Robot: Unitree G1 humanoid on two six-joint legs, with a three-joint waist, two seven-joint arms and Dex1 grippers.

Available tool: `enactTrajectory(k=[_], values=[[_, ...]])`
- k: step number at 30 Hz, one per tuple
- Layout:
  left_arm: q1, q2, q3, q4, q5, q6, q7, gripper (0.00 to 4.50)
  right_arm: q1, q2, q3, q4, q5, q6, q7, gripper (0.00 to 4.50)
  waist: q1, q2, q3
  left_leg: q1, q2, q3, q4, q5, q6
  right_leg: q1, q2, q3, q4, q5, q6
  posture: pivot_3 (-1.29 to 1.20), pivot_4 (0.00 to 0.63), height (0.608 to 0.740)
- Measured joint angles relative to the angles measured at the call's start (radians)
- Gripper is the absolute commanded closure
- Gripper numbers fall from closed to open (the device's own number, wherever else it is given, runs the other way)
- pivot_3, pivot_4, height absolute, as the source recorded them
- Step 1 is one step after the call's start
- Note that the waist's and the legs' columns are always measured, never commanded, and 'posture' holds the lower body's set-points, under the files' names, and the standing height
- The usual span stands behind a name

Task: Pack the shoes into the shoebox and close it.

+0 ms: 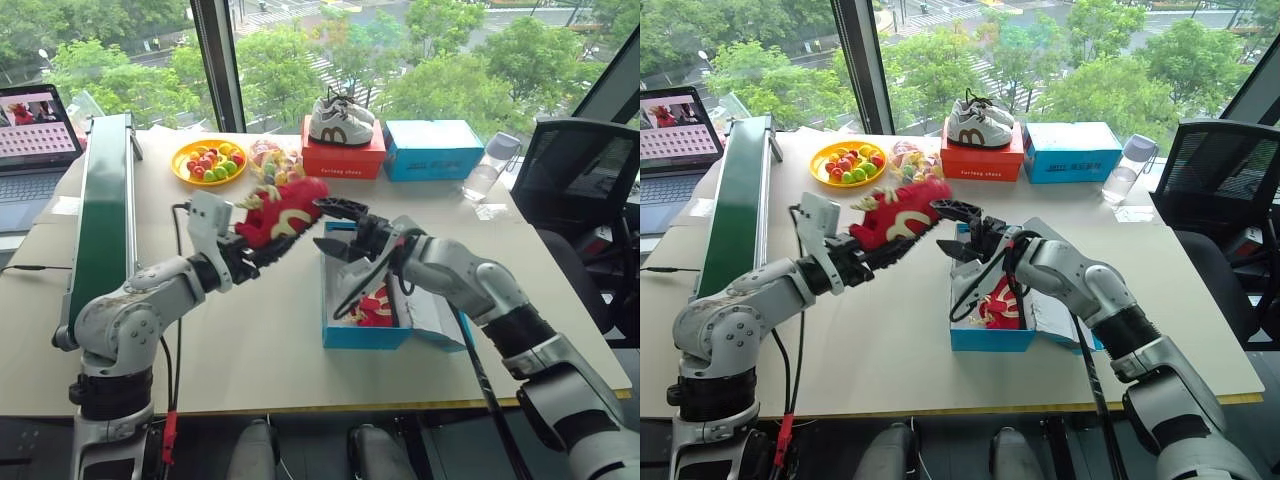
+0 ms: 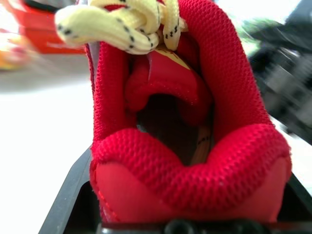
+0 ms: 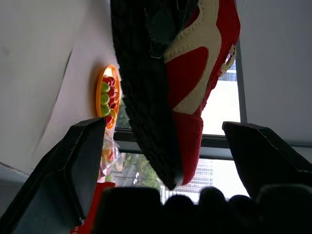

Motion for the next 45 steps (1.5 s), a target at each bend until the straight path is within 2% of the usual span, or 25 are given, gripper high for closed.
enactTrajectory(k=[9, 12, 18, 22, 28, 32, 34, 37, 45], values=[[-0.002, 0.027, -0.022, 0.001, 0.02, -0.007, -0.017, 1.87, -0.017, 0.02, 0.0, 0.061, -0.054, 0.001, -0.069, 0.0, 0.003, 0.0, 0.0, 0.0, 0.0, 0.0, 0.0, 0.0, 0.0, 0.0, 0.0, 0.0, 0.0, 0.0, 0.0, 0.0, 0.15, 0.74], [-0.01, 0.026, -0.035, 0.006, 0.034, -0.011, -0.018, 1.89, 0.007, 0.025, -0.004, 0.045, -0.042, 0.004, -0.06, 0.69, 0.003, 0.0, 0.0, 0.0, 0.0, 0.0, 0.0, 0.0, 0.0, 0.0, 0.0, 0.0, 0.0, 0.0, 0.0, 0.0, 0.15, 0.74], [-0.024, 0.025, -0.046, 0.019, 0.042, -0.036, -0.038, 1.89, 0.054, 0.029, -0.032, 0.004, 0.004, 0.009, 0.001, 2.79, 0.003, 0.0, 0.0, 0.0, 0.0, 0.0, 0.001, 0.0, 0.0, 0.001, 0.0, 0.0, 0.0, 0.0, 0.0, 0.0, 0.15, 0.74], [-0.025, 0.025, -0.056, 0.02, 0.042, -0.038, -0.045, 1.89, 0.068, 0.027, -0.039, -0.018, 0.013, 0.009, 0.034, 3.92, 0.003, 0.0, 0.0, 0.0, 0.0, 0.0, 0.001, 0.0, 0.0, 0.001, 0.0, 0.0, 0.0, 0.0, 0.0, 0.0, 0.15, 0.74], [-0.025, 0.029, -0.066, 0.023, 0.055, -0.045, -0.053, 1.89, 0.072, 0.033, -0.049, -0.023, 0.013, 0.009, 0.064, 3.92, 0.003, 0.0, 0.0, 0.0, 0.0, 0.0, 0.001, 0.0, 0.0, 0.0, 0.0, 0.0, 0.0, 0.0, 0.0, 0.0, 0.15, 0.74], [-0.024, 0.039, -0.105, 0.023, 0.113, -0.112, -0.065, 1.89, 0.081, 0.048, -0.072, -0.023, 0.017, 0.017, 0.087, 3.92, 0.003, 0.0, 0.0, 0.0, 0.0, 0.0, 0.001, 0.0, 0.0, 0.001, 0.0, 0.0, 0.0, 0.0, 0.0, 0.0, 0.15, 0.74], [-0.024, 0.034, -0.105, 0.025, 0.121, -0.131, -0.065, 1.02, 0.081, 0.058, -0.082, -0.023, 0.019, 0.022, 0.093, 3.98, 0.003, 0.0, 0.0, 0.0, 0.0, 0.0, 0.001, 0.0, 0.0, 0.001, 0.0, 0.0, 0.0, 0.0, 0.0, 0.0, 0.15, 0.74], [-0.023, 0.032, -0.098, 0.026, 0.139, -0.172, -0.065, 0.07, 0.086, 0.068, -0.085, -0.031, 0.029, 0.022, 0.101, 3.98, 0.003, 0.0, 0.0, 0.0, 0.0, 0.0, 0.001, 0.0, 0.0, 0.001, 0.0, 0.0, 0.0, 0.0, 0.0, 0.0, 0.15, 0.74], [0.001, 0.005, -0.073, 0.02, 0.16, -0.231, -0.051, 0.07, 0.088, 0.094, -0.1, -0.033, 0.058, 0.065, 0.106, 3.98, 0.003, 0.0, 0.0, 0.0, 0.0, 0.0, 0.001, 0.0, 0.0, 0.0, 0.0, 0.0, 0.001, 0.0, 0.0, 0.0, 0.15, 0.74]])
